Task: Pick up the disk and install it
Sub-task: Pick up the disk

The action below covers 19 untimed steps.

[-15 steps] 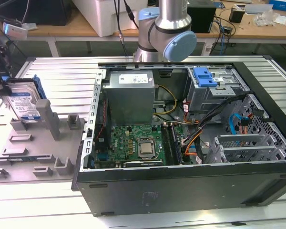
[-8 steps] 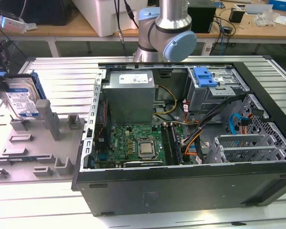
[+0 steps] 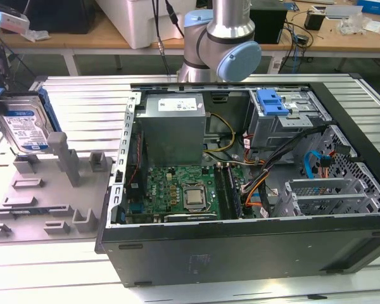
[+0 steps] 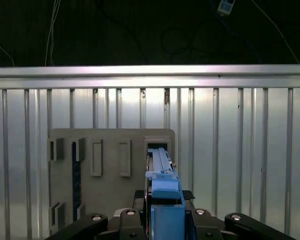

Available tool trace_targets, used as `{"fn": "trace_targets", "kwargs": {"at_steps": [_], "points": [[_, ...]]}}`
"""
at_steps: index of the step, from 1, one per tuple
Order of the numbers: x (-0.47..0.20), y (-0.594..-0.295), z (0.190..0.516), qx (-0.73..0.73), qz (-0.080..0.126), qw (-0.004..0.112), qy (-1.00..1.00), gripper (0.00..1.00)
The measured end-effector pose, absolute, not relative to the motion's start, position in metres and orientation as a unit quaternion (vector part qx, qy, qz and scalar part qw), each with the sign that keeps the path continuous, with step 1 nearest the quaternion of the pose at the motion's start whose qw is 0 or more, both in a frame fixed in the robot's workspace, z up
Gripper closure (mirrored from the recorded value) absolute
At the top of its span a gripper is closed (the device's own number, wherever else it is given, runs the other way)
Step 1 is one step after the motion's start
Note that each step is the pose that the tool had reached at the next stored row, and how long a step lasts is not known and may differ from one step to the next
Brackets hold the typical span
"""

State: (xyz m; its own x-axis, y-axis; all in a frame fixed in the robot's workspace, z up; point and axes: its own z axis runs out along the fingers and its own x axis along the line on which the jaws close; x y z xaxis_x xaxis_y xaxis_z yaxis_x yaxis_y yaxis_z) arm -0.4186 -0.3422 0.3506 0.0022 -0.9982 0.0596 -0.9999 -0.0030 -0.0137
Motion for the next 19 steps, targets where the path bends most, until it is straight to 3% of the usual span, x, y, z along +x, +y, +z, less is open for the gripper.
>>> {"fn": "trace_targets", "kwargs": {"at_steps": [19], "points": [[-0.418, -0.342, 0.389, 0.708, 0.026, 0.016, -0.706, 0.64]]}}
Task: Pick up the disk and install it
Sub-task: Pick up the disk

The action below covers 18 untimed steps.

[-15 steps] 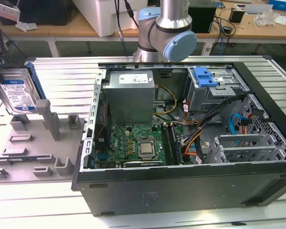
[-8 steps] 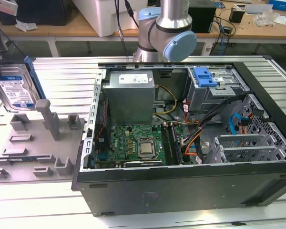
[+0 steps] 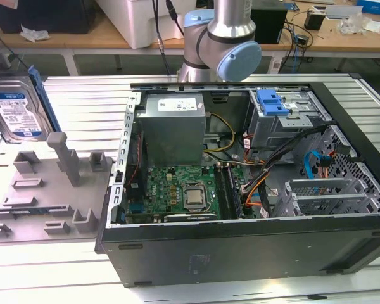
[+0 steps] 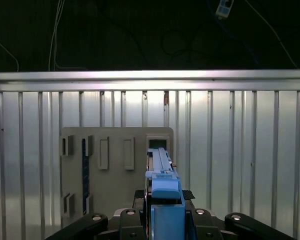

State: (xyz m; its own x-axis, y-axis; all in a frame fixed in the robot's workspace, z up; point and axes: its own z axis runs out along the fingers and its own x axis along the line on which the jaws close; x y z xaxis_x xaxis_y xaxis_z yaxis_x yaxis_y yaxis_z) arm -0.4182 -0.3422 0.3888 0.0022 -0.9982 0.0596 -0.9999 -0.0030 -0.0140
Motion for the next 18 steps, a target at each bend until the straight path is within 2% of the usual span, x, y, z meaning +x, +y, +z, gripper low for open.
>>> {"fn": "trace_targets", "kwargs": {"at_steps": [18], "points": [[-0.418, -0.342, 0.431, 0.708, 0.026, 0.016, -0.706, 0.64]]}}
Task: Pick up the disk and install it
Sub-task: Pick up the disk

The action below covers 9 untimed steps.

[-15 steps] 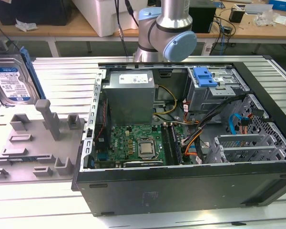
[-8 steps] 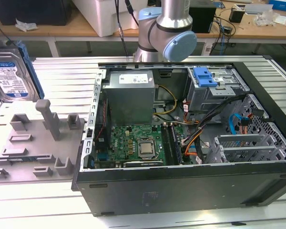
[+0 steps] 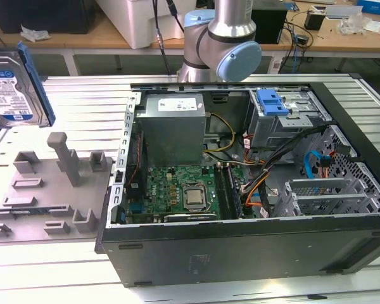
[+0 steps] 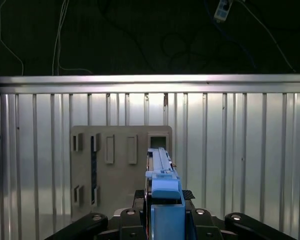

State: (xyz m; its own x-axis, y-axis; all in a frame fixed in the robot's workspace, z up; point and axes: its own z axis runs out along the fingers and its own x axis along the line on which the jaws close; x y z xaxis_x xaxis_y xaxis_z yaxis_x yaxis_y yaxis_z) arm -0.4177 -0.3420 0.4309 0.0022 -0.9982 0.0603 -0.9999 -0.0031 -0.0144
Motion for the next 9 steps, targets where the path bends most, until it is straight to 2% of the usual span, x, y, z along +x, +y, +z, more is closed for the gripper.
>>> {"fn": "trace_targets", "kwargs": {"at_steps": [9], "points": [[-0.414, -0.342, 0.45, 0.708, 0.027, 0.017, -0.706, 0.64]]}}
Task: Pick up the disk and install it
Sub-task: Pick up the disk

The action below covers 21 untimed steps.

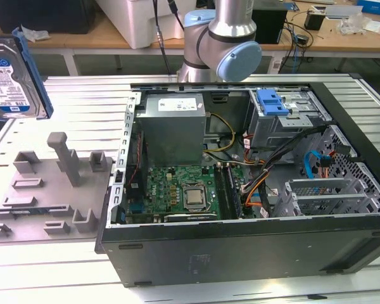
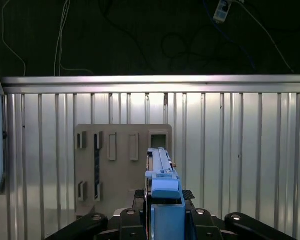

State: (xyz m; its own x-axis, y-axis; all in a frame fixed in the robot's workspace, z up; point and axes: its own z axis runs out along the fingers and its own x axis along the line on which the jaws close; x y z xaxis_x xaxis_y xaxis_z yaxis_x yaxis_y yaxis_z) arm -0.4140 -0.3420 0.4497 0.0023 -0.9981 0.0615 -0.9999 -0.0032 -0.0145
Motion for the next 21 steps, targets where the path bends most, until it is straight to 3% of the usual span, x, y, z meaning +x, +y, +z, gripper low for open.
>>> {"fn": "trace_targets", "kwargs": {"at_steps": [21], "points": [[-0.343, -0.353, 0.482, 0.708, 0.025, 0.019, -0.706, 0.64]]}}
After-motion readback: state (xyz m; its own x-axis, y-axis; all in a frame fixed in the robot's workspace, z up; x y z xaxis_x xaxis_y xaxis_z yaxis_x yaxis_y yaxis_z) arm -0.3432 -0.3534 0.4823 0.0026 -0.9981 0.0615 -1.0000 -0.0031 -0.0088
